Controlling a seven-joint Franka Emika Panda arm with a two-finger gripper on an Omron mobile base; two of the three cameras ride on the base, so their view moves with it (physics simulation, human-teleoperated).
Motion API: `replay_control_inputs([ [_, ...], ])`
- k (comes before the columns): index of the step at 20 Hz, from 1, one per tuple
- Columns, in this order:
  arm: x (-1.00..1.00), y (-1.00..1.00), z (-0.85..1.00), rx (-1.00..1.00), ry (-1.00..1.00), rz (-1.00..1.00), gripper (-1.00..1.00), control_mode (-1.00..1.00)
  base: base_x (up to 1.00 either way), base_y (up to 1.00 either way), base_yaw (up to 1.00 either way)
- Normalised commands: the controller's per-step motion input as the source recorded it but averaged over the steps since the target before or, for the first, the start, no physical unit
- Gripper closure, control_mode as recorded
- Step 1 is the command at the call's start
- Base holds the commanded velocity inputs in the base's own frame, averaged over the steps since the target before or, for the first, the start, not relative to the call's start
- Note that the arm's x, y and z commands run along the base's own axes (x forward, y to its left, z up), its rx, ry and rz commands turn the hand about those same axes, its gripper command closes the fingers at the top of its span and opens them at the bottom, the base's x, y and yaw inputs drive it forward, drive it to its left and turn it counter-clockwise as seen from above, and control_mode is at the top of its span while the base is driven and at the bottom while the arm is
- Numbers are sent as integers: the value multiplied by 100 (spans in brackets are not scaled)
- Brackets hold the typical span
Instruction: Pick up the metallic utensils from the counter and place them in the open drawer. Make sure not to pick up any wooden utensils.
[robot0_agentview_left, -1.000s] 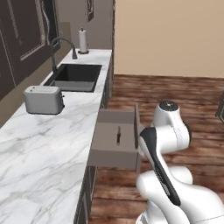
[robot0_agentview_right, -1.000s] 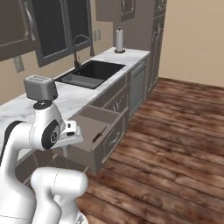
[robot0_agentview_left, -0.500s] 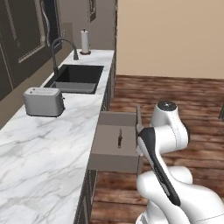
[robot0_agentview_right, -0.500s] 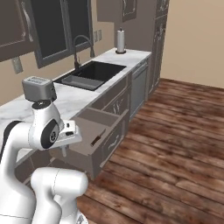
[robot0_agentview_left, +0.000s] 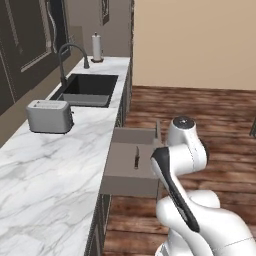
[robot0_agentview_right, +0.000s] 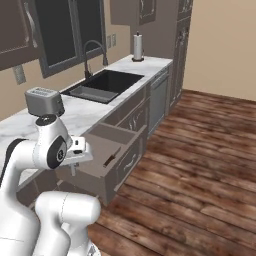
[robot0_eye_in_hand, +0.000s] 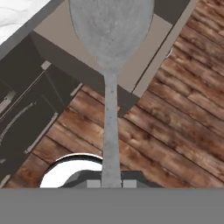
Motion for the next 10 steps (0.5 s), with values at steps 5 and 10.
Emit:
replay_control_inputs([
  [5,75,20,-1,0,0,-16,100,-100,0,0,0],
  [10,79,28,9,14,2,-33,100,-100,0,0,0],
])
